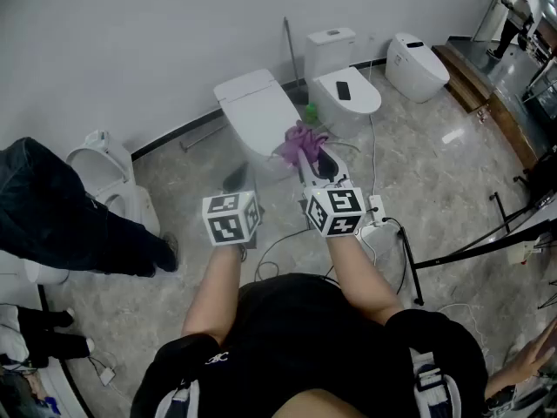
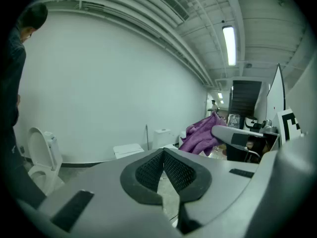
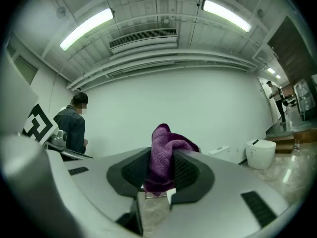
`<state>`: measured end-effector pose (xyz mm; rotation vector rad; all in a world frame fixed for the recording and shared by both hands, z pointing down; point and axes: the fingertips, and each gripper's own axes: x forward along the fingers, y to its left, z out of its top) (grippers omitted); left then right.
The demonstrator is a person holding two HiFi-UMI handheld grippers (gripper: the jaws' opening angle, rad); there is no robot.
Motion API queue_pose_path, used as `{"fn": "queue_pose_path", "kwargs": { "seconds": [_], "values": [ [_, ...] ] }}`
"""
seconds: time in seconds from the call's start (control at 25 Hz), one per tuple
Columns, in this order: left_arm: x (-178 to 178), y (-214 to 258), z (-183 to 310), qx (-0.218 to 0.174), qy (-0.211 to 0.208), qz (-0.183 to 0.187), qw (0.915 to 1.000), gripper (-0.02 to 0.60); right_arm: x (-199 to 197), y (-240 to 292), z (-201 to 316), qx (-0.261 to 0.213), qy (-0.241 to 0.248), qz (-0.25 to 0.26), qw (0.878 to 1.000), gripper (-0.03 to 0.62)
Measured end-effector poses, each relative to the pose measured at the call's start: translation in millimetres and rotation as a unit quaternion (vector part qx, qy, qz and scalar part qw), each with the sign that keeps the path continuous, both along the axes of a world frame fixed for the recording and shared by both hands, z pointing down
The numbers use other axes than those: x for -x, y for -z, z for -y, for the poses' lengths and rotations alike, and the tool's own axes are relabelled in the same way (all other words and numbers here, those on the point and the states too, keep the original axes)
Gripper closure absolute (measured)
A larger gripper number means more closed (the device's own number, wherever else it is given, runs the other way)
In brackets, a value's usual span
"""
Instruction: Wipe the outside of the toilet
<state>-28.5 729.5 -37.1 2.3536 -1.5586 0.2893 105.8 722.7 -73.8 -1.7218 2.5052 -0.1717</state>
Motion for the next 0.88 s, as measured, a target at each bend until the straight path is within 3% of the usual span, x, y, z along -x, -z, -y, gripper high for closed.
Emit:
{"fn": "queue_pose_path", "kwargs": {
  "seconds": [0.24, 0.88],
  "values": [
    [-13.0, 3.8, 2.3, -0.007, 0.002, 0.005, 1.0, 0.572, -13.0, 3.1, 4.0, -0.006, 0.0, 0.004, 1.0, 0.487],
    [-35.9, -15.4, -10.6, 0.003, 0.043, 0.023, 0.9988, 0.572, -25.4, -17.4, 7.6, 0.006, 0.056, 0.002, 0.998, 0.487]
  ]
}}
